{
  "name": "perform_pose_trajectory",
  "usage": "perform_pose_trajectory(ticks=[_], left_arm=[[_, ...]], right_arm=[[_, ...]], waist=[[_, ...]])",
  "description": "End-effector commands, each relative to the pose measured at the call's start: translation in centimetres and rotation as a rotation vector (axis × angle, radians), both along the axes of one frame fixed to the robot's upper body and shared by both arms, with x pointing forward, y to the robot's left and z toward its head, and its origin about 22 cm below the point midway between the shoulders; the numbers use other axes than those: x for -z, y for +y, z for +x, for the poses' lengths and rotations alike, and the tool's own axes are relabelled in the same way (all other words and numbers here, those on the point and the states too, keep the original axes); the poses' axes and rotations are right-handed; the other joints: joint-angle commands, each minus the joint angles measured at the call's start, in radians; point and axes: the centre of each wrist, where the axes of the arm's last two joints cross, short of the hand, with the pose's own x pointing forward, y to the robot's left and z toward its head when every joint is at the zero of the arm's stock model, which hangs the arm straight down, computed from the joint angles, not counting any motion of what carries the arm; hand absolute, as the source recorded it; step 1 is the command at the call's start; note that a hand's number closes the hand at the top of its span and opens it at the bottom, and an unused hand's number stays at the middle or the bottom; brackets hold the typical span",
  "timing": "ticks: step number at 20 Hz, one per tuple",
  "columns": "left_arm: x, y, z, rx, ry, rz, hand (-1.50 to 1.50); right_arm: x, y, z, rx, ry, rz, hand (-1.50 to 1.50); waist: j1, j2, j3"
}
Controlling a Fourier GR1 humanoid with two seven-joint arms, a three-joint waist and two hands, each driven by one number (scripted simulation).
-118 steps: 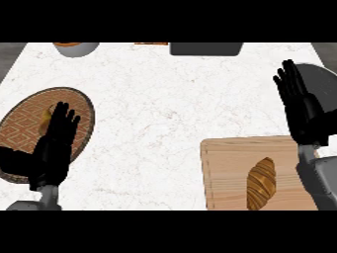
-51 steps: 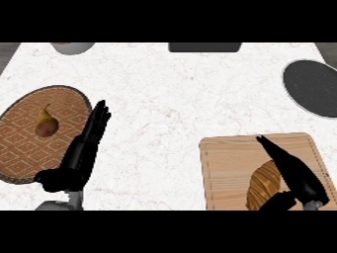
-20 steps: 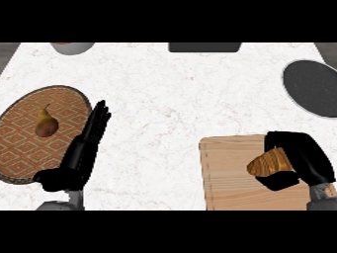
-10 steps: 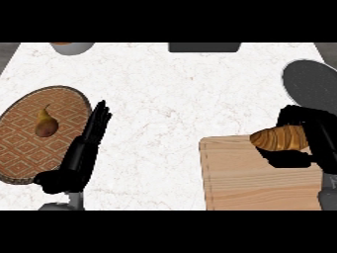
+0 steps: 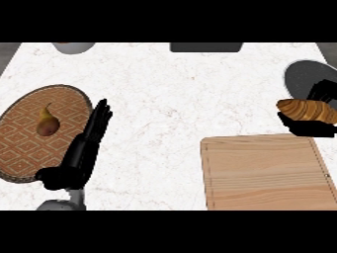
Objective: Pick the croissant from the cutting board and place it in the pan
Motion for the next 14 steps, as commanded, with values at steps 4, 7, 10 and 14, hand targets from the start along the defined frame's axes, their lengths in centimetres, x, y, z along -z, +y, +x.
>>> perform_pose_trajectory(ticks=[4,7,10,14], left_arm=[[-0.7,0.3,-0.7,0.016,0.013,0.014,0.0],[-0.9,-0.1,1.2,0.021,-0.027,-0.006,0.0],[0.2,-0.7,1.0,0.04,-0.008,-0.01,0.0],[0.5,-1.8,0.0,0.054,-0.009,-0.003,0.0]], right_arm=[[2.1,-6.6,2.9,0.134,-0.081,-0.006,1.5],[2.3,-8.8,3.7,0.206,-0.147,-0.132,1.5],[2.5,-9.5,5.0,0.256,-0.2,-0.142,1.5],[2.1,-11.6,5.3,0.322,-0.268,-0.035,1.5]], waist=[[0.015,0.003,0.001],[0.031,0.013,0.003],[0.031,0.014,0.003],[0.051,0.021,0.005]])
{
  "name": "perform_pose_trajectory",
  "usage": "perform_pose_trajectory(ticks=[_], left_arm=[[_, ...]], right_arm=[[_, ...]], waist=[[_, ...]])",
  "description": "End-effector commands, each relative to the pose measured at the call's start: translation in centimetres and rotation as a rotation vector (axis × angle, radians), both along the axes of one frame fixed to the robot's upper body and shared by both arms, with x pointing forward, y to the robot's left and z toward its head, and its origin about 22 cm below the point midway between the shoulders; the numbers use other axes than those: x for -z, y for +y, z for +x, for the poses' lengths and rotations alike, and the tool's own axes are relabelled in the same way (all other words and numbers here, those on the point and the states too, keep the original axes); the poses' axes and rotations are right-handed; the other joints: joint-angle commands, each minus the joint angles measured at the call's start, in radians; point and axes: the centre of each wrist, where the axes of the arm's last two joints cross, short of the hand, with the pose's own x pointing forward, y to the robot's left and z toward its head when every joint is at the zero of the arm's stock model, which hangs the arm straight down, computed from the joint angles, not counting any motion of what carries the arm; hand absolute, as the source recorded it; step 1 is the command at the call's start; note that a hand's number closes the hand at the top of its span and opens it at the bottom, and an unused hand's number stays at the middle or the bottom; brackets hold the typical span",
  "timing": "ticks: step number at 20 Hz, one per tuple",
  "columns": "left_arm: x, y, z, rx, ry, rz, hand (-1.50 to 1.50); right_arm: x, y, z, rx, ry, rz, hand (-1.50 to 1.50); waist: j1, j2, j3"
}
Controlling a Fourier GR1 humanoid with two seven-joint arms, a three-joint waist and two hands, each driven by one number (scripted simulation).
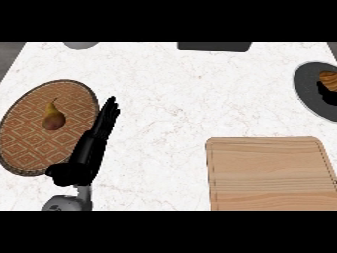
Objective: Pick the croissant from the cutting board and place it in the pan
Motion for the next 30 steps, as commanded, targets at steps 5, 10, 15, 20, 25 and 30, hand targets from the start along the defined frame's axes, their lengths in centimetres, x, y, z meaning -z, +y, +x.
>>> perform_pose_trajectory(ticks=[5,10,15,20,25,30], left_arm=[[-0.1,-0.1,-1.0,0.03,-0.006,-0.007,0.0],[-1.4,-0.7,0.4,0.056,-0.038,-0.004,0.0],[-0.8,-1.0,0.6,0.081,-0.044,0.001,0.0],[-0.9,-1.8,0.7,0.064,-0.043,-0.007,0.0],[-1.6,-1.2,1.0,0.061,-0.029,-0.016,0.0],[-0.6,-0.1,0.2,0.018,-0.02,-0.001,0.0]], right_arm=[[-1.9,-3.9,0.7,0.067,-0.071,0.039,1.5],[0.6,-4.6,-0.6,0.065,0.132,0.077,1.5],[0.2,-5.8,-1.2,-0.039,0.439,0.061,-1.5],[1.0,-3.5,0.3,-0.152,0.403,0.187,-1.5],[-0.2,-2.6,1.5,-0.178,0.166,0.325,-1.5],[-0.9,-5.6,-0.4,-0.187,0.054,0.454,-1.5]], waist=[[0.031,0.008,0.002],[0.06,0.026,0.004],[0.08,0.037,0.004],[0.068,0.033,0.008],[0.051,0.025,0.009],[0.036,0.021,0.007]])
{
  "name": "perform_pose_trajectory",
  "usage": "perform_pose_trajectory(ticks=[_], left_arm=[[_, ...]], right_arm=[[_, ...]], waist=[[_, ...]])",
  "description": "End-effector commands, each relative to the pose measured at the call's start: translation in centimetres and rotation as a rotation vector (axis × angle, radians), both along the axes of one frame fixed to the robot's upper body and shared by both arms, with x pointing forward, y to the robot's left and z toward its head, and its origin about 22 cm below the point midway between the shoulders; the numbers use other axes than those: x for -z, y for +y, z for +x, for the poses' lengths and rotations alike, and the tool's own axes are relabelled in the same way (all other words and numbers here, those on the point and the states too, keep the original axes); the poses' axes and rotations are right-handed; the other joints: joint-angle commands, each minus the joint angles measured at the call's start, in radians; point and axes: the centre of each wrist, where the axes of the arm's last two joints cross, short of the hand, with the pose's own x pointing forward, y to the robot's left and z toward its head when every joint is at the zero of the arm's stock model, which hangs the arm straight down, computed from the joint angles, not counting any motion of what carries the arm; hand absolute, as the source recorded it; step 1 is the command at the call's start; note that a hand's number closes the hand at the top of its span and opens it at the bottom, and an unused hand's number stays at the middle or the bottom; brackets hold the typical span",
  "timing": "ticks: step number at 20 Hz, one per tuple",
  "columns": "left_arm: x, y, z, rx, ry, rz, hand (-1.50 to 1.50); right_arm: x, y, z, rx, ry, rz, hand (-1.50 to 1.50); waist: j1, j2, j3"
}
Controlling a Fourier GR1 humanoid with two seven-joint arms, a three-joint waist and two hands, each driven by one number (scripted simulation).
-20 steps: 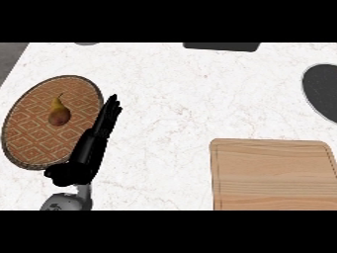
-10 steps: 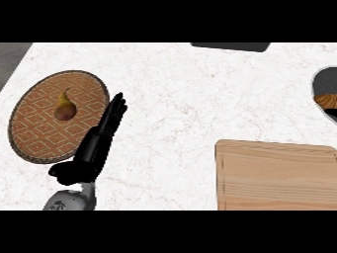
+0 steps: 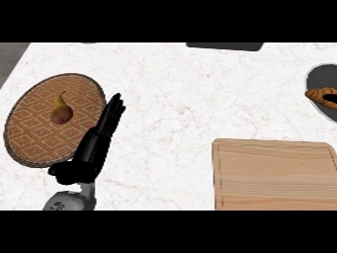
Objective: Pick the croissant from the cutting board and place it in the pan
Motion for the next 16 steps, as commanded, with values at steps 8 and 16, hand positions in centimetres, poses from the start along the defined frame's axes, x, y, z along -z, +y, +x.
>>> perform_pose_trajectory(ticks=[8,16], left_arm=[[0.4,0.6,-0.1,-0.058,0.027,-0.014,0.0],[0.6,1.7,-1.0,-0.046,0.011,0.006,0.0]], right_arm=[[-2.0,-7.1,-5.5,-0.142,-0.086,0.316,-1.5],[0.6,-9.3,-10.0,-0.302,-0.069,0.365,-1.5]], waist=[[-0.045,-0.012,-0.001],[-0.046,-0.019,-0.002]])
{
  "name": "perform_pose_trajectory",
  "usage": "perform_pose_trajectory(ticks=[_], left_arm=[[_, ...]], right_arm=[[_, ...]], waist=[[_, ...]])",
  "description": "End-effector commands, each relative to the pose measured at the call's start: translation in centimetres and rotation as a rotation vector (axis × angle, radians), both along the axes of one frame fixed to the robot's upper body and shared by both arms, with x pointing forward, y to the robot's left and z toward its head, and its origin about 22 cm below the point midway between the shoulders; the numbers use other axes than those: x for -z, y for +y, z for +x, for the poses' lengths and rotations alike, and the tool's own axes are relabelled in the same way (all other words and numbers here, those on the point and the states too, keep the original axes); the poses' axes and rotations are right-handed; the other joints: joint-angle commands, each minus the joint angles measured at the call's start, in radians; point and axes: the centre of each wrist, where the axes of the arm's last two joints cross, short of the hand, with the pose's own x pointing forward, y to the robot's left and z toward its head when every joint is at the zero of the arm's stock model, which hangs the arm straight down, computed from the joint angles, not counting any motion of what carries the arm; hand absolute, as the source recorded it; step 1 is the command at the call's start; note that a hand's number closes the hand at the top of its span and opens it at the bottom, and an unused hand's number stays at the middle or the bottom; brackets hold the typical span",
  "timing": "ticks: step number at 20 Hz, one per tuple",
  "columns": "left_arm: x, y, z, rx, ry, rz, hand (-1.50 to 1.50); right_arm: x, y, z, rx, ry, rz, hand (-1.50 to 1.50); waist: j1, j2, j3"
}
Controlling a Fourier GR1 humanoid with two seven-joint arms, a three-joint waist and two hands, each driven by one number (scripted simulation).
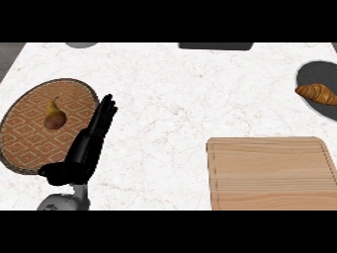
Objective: Pick the croissant from the cutting board and place it in the pan
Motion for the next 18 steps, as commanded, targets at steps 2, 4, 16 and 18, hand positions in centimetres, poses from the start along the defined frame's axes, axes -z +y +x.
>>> perform_pose_trajectory(ticks=[2,4,16,18], left_arm=[[0.0,0.0,0.2,-0.014,0.001,0.017,0.0],[-0.4,0.5,1.3,-0.013,-0.006,0.003,0.0],[0.8,-0.4,-0.2,-0.009,0.016,0.009,0.0],[0.0,0.9,-0.2,0.002,0.002,0.004,0.0]], right_arm=[[0.7,-0.6,-1.3,-0.114,-0.055,0.02,-1.5],[0.9,-1.5,-2.7,-0.125,-0.048,0.002,-1.5],[1.8,-2.1,-4.5,-0.105,-0.014,-0.053,-1.5],[1.9,-1.8,-4.1,-0.091,-0.026,-0.078,-1.5]], waist=[[-0.006,-0.005,-0.001],[-0.016,-0.001,0.0],[-0.013,-0.008,-0.002],[-0.004,-0.009,-0.001]])
